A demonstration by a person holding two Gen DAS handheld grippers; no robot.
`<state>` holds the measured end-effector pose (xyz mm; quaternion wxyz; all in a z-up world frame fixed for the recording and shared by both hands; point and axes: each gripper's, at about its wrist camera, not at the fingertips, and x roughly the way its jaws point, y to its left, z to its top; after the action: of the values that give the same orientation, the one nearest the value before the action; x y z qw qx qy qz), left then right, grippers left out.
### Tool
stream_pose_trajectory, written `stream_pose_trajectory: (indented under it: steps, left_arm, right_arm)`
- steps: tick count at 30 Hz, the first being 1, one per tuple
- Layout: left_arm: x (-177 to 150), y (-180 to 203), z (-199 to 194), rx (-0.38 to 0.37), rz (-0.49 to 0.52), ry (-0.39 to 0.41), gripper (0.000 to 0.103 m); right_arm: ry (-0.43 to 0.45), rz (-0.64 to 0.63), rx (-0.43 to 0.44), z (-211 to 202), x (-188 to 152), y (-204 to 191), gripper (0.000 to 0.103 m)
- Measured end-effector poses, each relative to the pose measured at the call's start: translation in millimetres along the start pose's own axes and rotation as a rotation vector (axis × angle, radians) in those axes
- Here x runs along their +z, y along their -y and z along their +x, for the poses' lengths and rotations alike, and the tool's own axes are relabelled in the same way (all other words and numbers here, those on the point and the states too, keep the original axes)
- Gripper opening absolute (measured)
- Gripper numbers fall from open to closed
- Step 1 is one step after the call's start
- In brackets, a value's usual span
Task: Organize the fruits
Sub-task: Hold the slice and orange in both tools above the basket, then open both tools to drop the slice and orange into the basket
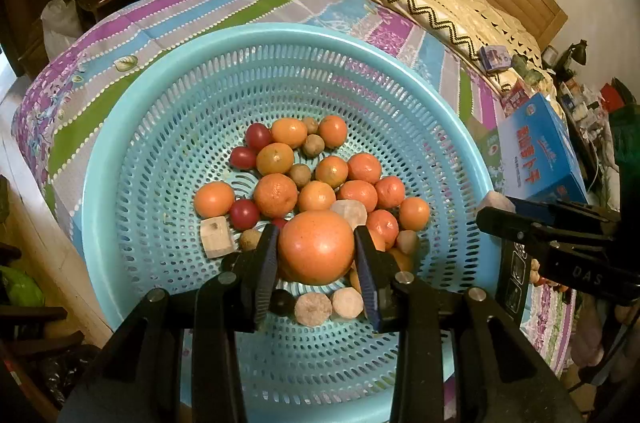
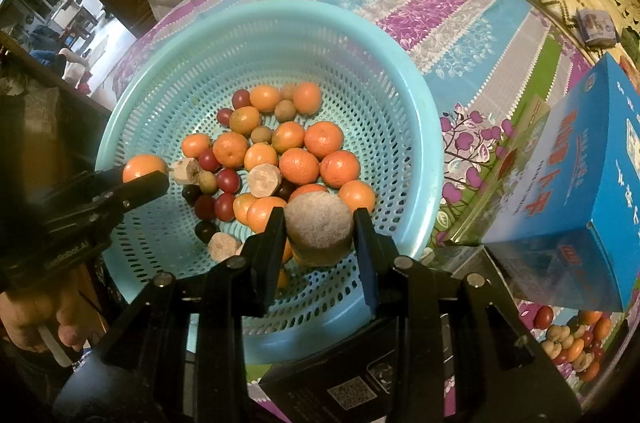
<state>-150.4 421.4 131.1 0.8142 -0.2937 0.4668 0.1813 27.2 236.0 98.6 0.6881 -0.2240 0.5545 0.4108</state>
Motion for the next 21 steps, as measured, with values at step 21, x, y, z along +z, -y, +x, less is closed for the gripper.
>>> stream_pose_trajectory:
  steps: [21]
  left_arm:
    - [-4,1,11,-0.003,-0.006,-0.03,0.038]
  right_arm:
    - [-0.003,-0.005,0.008,6,-1,-2,0.035]
